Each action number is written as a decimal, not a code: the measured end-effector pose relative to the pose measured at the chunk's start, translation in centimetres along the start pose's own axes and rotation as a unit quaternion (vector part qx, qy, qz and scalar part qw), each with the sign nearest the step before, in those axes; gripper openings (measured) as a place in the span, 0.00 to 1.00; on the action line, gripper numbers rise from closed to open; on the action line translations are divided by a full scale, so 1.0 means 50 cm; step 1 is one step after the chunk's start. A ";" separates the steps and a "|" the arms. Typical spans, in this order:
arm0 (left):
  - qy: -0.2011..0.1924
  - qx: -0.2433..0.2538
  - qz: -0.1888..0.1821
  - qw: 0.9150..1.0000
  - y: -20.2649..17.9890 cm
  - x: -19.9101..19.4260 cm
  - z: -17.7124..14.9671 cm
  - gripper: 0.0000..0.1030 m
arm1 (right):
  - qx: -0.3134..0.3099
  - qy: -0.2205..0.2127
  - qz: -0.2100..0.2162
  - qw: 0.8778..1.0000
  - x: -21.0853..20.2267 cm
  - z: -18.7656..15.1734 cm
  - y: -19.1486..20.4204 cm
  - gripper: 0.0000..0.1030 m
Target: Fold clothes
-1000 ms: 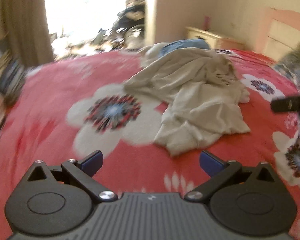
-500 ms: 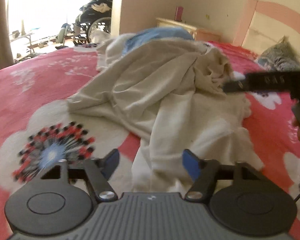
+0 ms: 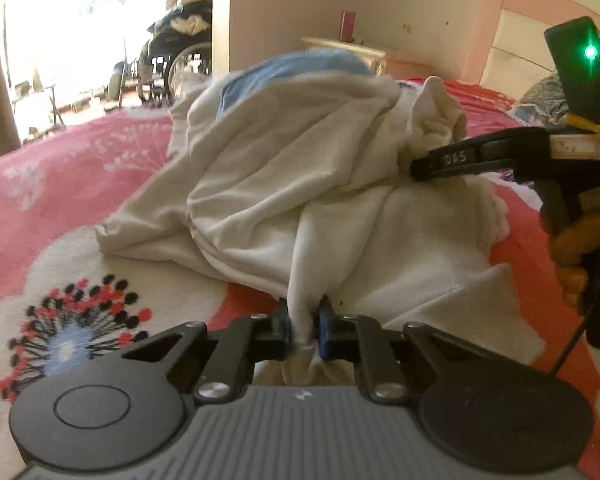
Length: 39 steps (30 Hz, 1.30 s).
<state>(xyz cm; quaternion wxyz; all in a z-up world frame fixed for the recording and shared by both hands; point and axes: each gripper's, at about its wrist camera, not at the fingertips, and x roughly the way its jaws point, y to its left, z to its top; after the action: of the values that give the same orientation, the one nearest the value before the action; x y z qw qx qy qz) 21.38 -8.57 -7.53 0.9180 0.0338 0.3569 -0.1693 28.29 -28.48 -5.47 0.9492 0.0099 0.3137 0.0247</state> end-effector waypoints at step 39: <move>0.024 -0.128 -0.035 0.991 0.101 -0.767 -0.492 0.50 | -0.181 0.173 0.234 0.940 -0.803 -0.203 0.067 0.78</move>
<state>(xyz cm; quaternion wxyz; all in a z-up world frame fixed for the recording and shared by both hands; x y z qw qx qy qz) -19.17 11.68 -0.52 0.8997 -0.0921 0.3982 -0.1534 -10.08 -27.22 10.40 0.8337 -0.0938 0.4518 0.3035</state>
